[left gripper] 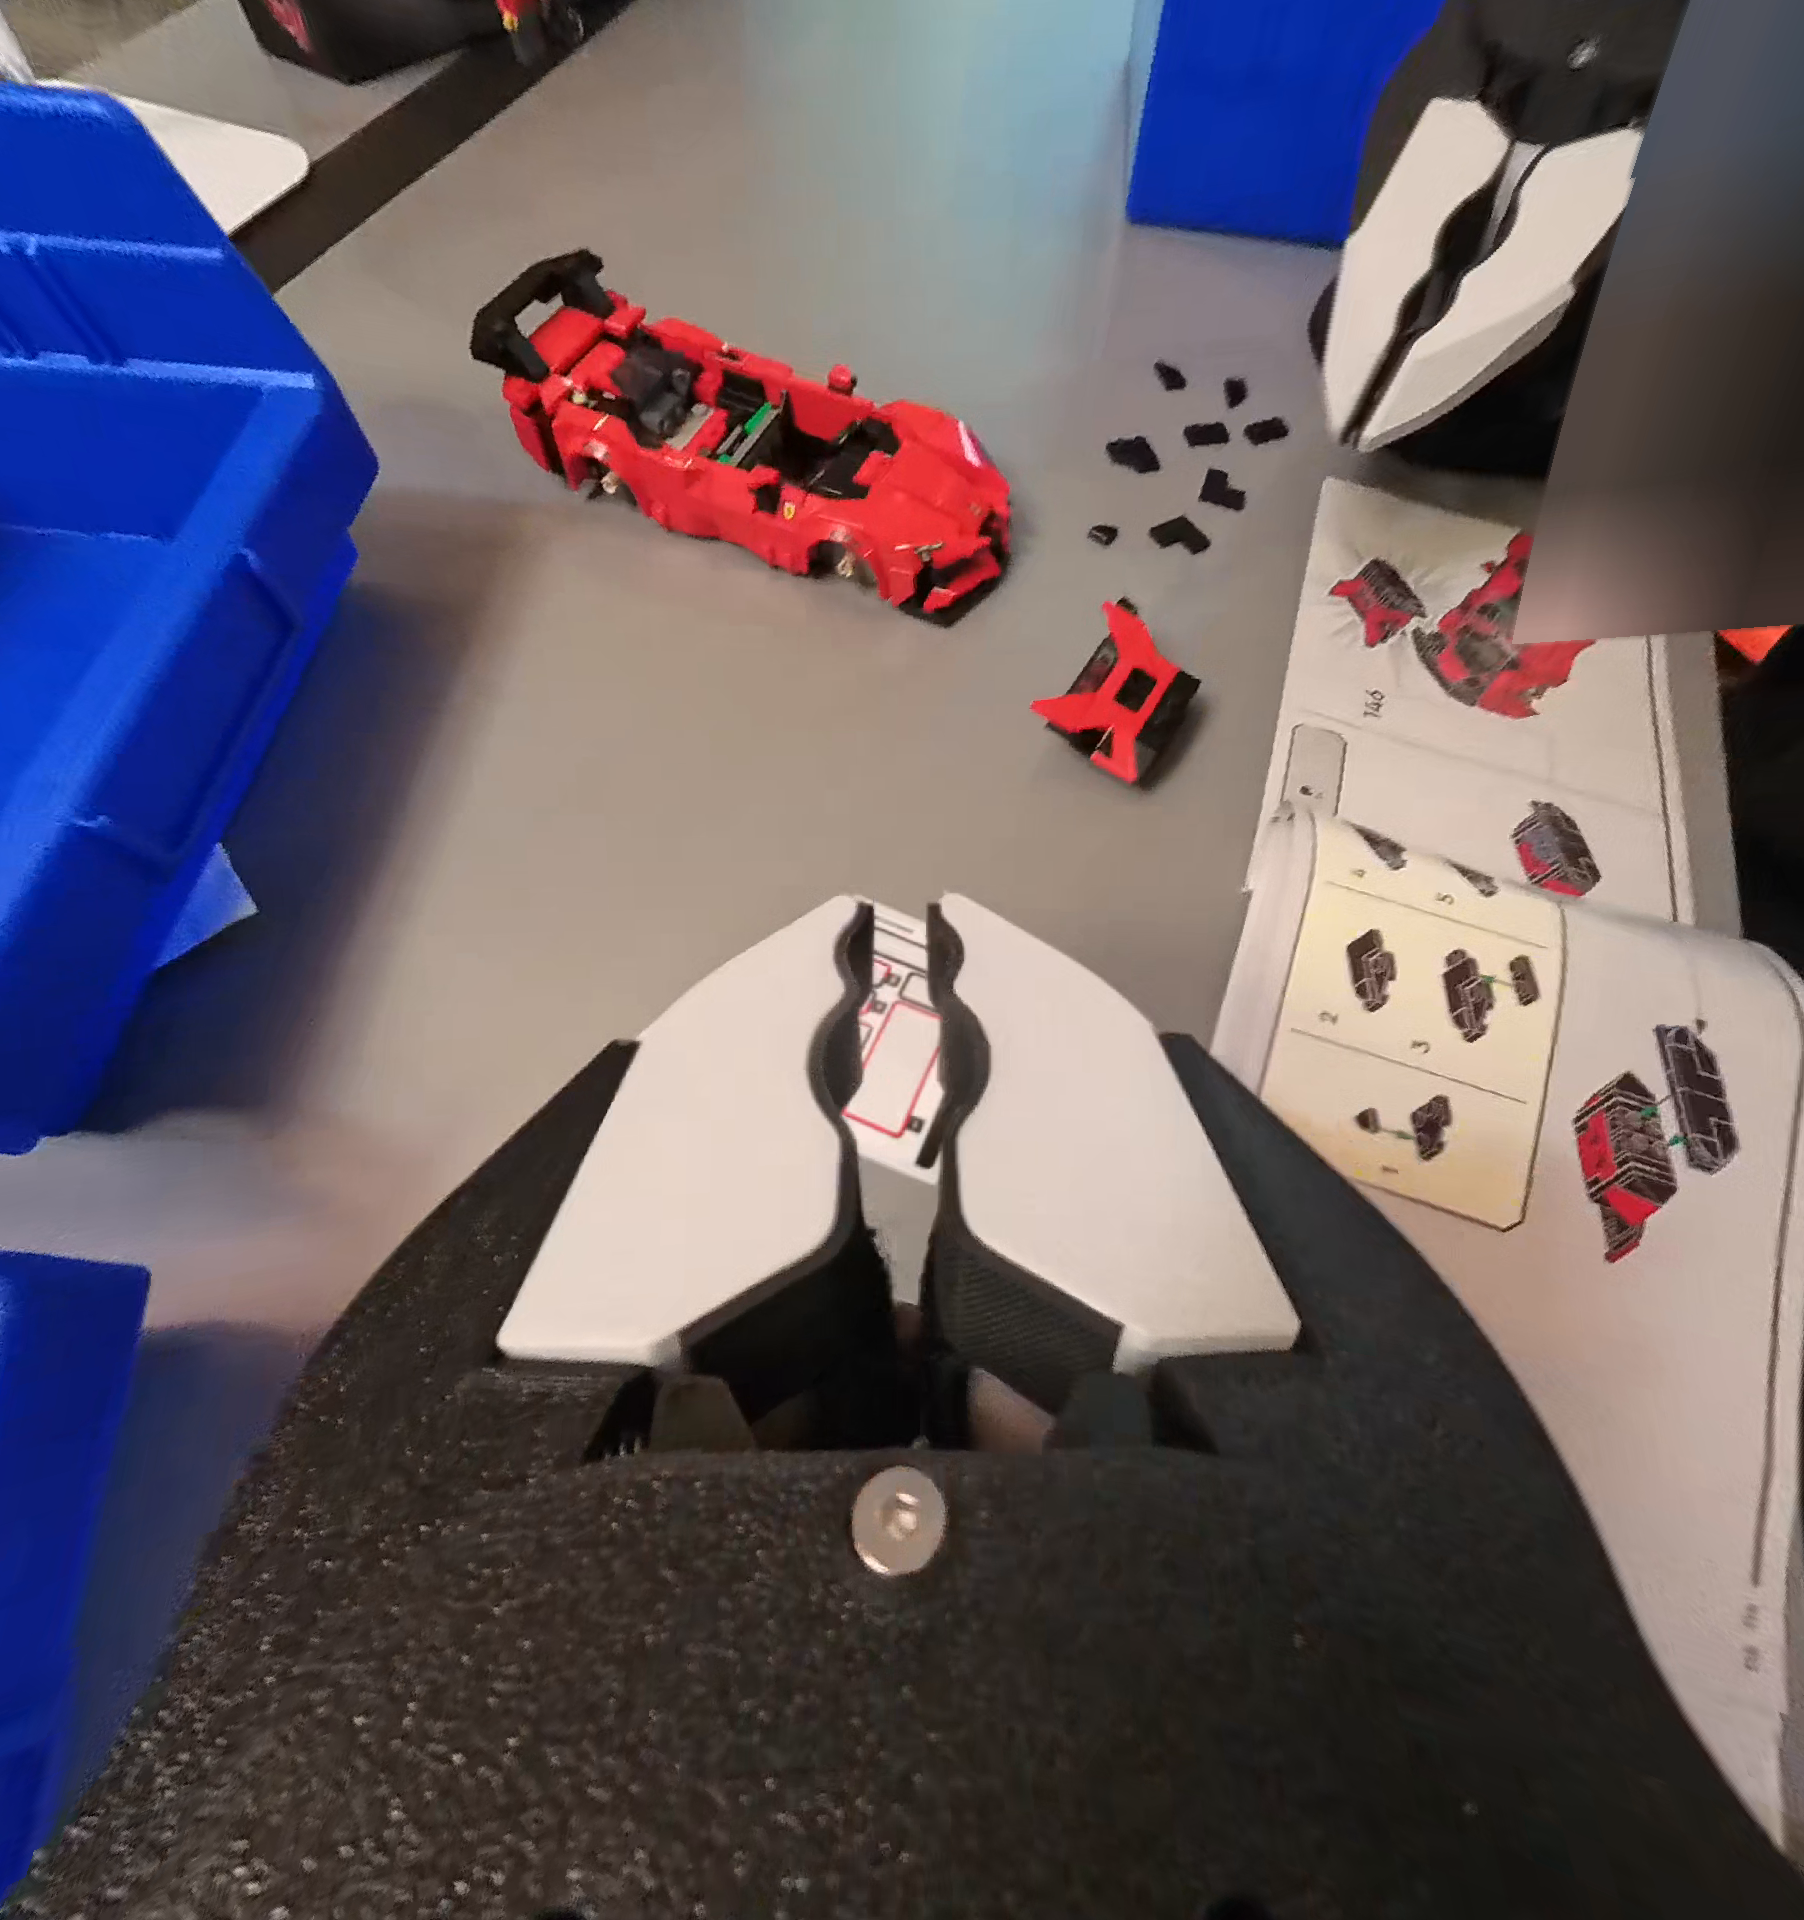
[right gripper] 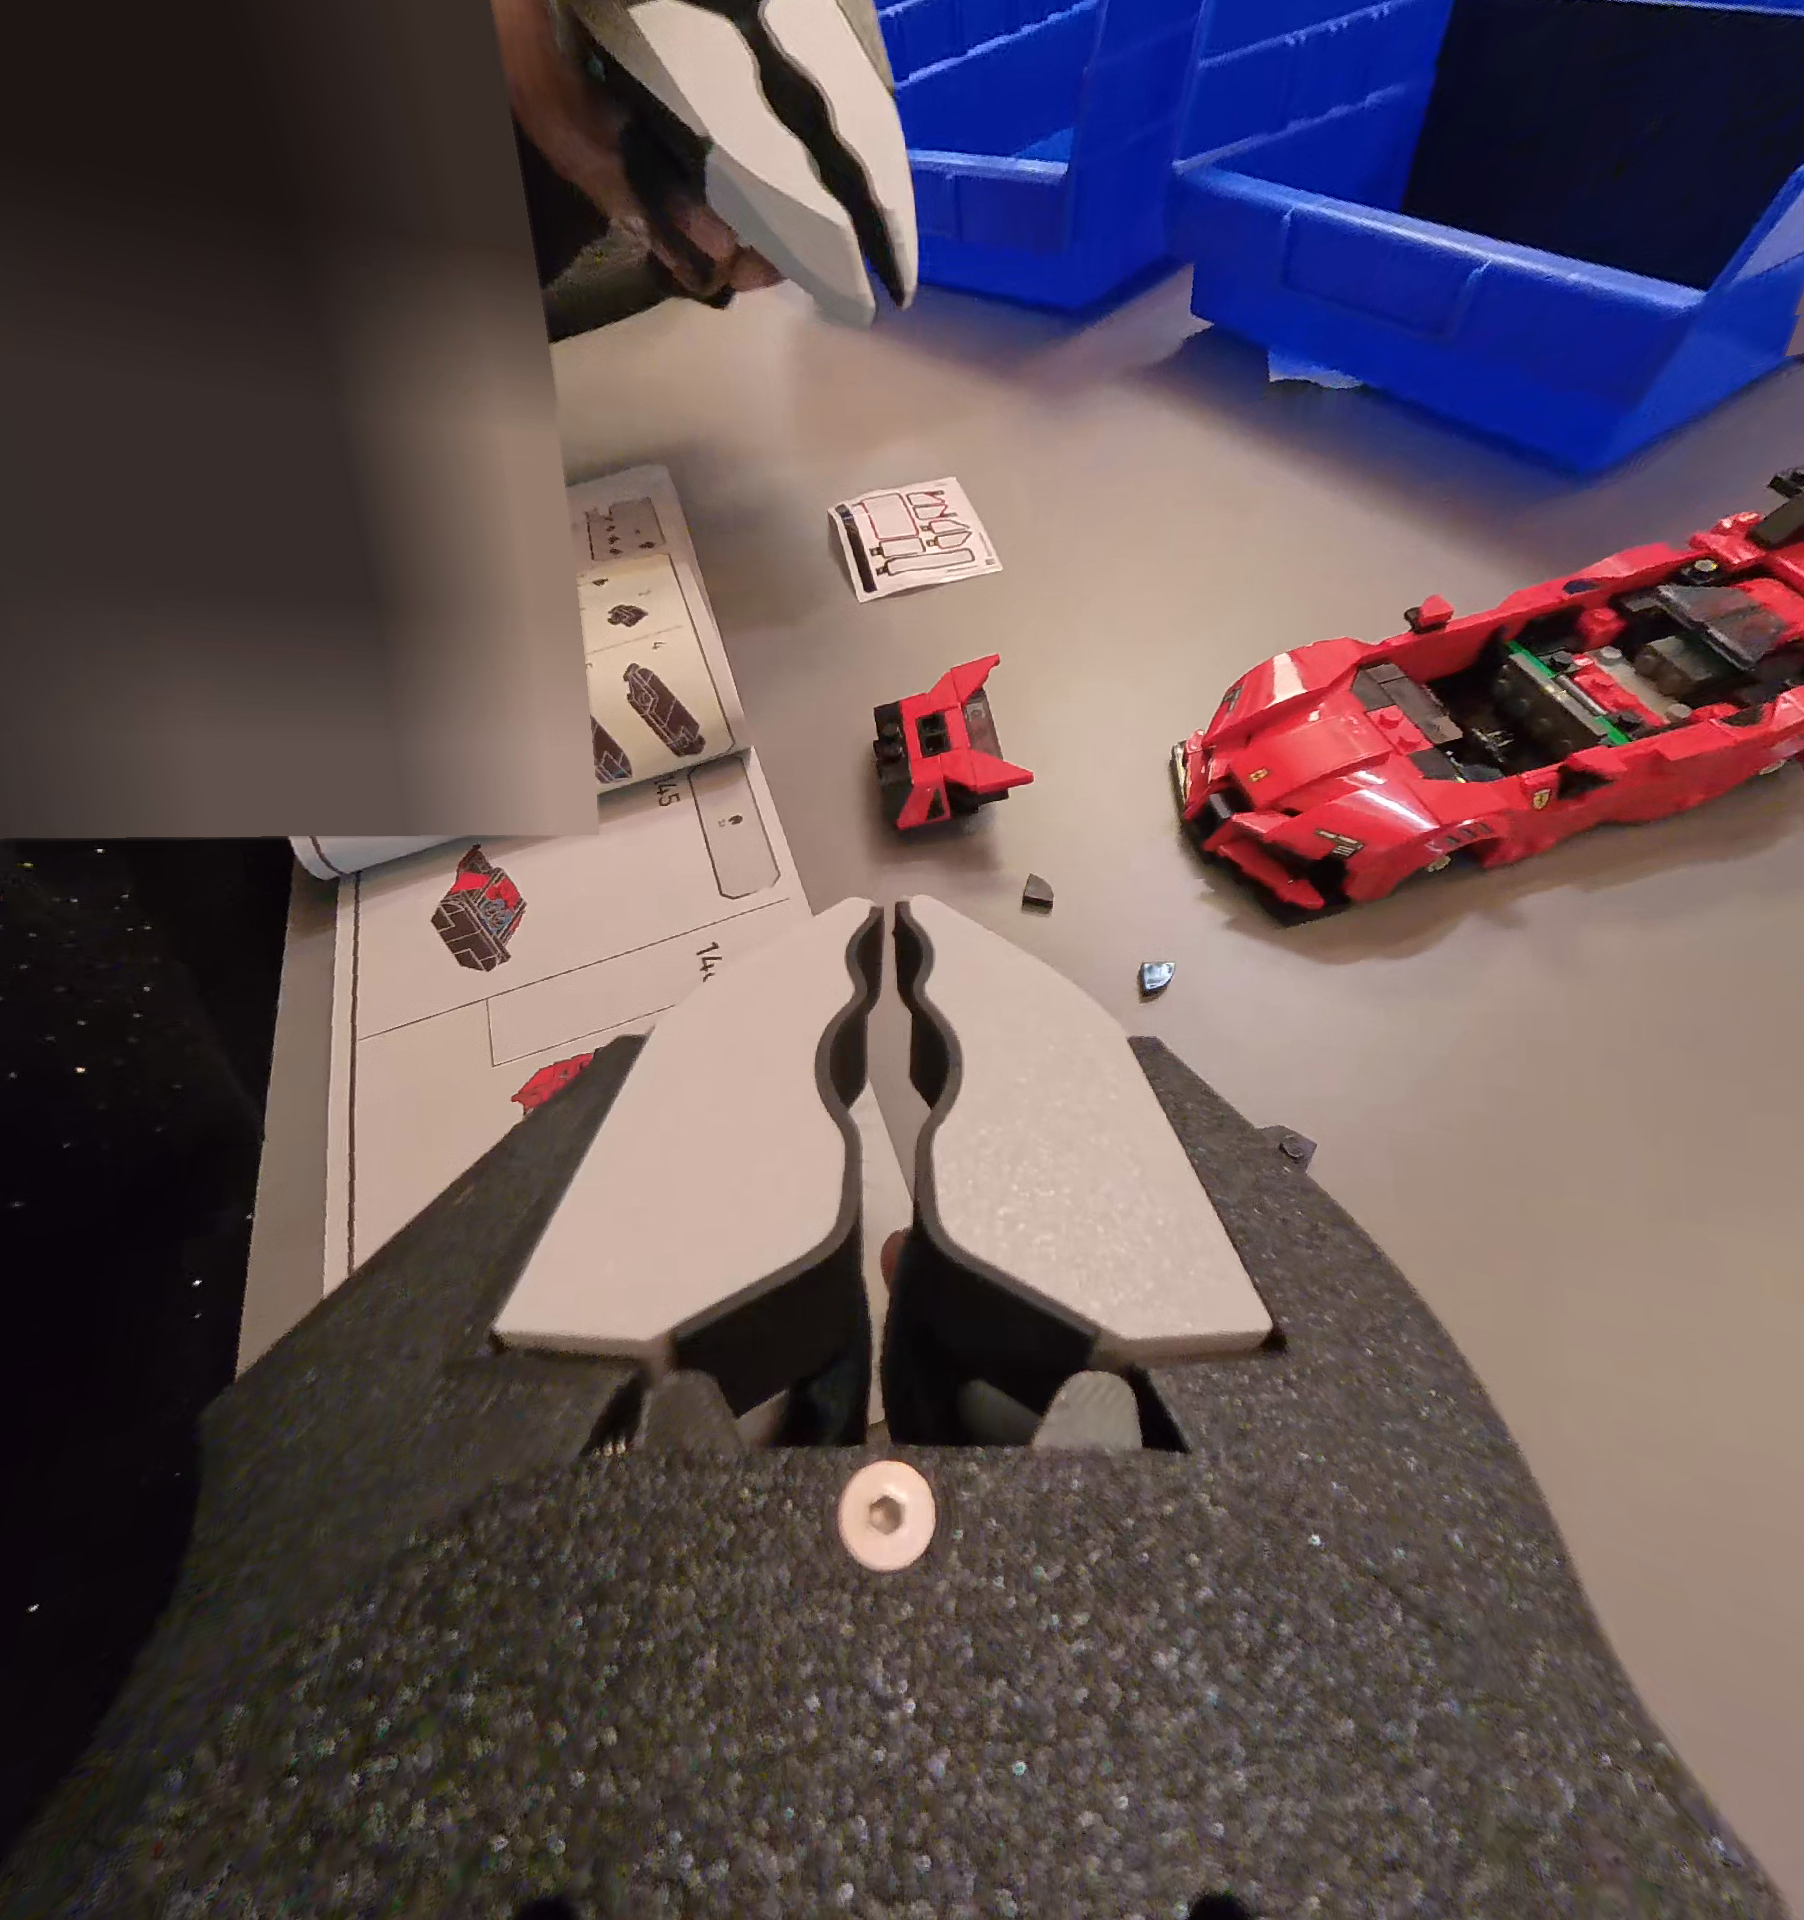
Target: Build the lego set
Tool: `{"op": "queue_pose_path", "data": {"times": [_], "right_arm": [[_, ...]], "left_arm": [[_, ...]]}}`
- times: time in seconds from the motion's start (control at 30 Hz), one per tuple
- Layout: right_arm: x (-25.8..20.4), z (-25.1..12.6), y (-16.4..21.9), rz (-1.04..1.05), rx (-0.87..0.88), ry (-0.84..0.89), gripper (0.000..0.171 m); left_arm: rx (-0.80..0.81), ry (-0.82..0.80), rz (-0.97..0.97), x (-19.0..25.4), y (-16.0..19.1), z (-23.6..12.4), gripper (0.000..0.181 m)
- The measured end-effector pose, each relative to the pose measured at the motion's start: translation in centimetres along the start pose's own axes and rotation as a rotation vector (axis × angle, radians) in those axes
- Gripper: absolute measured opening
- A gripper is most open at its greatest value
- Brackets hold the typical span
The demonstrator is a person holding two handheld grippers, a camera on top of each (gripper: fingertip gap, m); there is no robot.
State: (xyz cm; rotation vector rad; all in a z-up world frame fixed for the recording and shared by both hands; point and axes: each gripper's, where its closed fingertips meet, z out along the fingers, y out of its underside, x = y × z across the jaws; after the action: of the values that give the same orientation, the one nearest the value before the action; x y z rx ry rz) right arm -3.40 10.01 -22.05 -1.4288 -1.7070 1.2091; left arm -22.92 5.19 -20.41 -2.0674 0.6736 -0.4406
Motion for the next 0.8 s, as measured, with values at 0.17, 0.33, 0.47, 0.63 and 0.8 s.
{"op": "queue_pose_path", "data": {"times": [0.17, 0.33, 0.47, 0.63, 0.8], "right_arm": [[0.2, -0.3, -0.3, 0.031, 0.031, -0.008, 0.000], [0.8, 0.3, 0.0, 0.059, -0.030, 0.023, 0.003], [0.8, 2.8, 0.6, 0.015, -0.212, 0.015, 0.043], [1.4, 6.4, 1.3, -0.082, -0.366, 0.048, 0.054], [1.3, 8.8, 1.2, -0.160, -0.435, 0.019, 0.053]], "left_arm": [[0.087, 0.039, -0.059, -0.7, 0.3, 0.5, 0.002], [0.122, 0.058, -0.063, -0.8, 0.8, 0.9, 0.001], [0.142, 0.080, -0.071, -0.6, 0.9, 1.5, 0.001], [0.141, 0.080, -0.069, -0.6, 1.3, 1.7, 0.002], [0.171, 0.096, -0.085, -0.5, 1.1, 1.6, 0.002]]}}
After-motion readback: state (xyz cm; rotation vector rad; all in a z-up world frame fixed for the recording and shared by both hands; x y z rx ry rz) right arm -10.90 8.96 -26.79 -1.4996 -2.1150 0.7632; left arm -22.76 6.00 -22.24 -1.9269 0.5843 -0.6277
